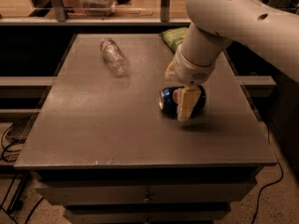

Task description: Knock pepsi can over

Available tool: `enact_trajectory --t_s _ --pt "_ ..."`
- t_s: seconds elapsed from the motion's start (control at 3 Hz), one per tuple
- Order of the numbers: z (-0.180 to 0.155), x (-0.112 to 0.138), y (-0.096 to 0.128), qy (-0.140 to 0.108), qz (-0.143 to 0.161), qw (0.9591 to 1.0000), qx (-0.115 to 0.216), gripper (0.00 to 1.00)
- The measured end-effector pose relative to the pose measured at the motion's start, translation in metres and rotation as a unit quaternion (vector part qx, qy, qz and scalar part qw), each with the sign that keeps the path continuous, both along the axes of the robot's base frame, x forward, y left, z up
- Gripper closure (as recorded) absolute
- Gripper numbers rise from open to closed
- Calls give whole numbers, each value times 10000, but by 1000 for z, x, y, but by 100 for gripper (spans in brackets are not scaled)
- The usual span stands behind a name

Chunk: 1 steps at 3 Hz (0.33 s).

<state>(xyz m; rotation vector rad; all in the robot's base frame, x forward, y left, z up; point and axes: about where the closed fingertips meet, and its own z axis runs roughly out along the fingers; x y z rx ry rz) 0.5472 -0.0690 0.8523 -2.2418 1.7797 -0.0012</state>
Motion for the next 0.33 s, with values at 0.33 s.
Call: enact_trajectory --t_s 0.33 --pt "0 0 0 0 1 10000 0 0"
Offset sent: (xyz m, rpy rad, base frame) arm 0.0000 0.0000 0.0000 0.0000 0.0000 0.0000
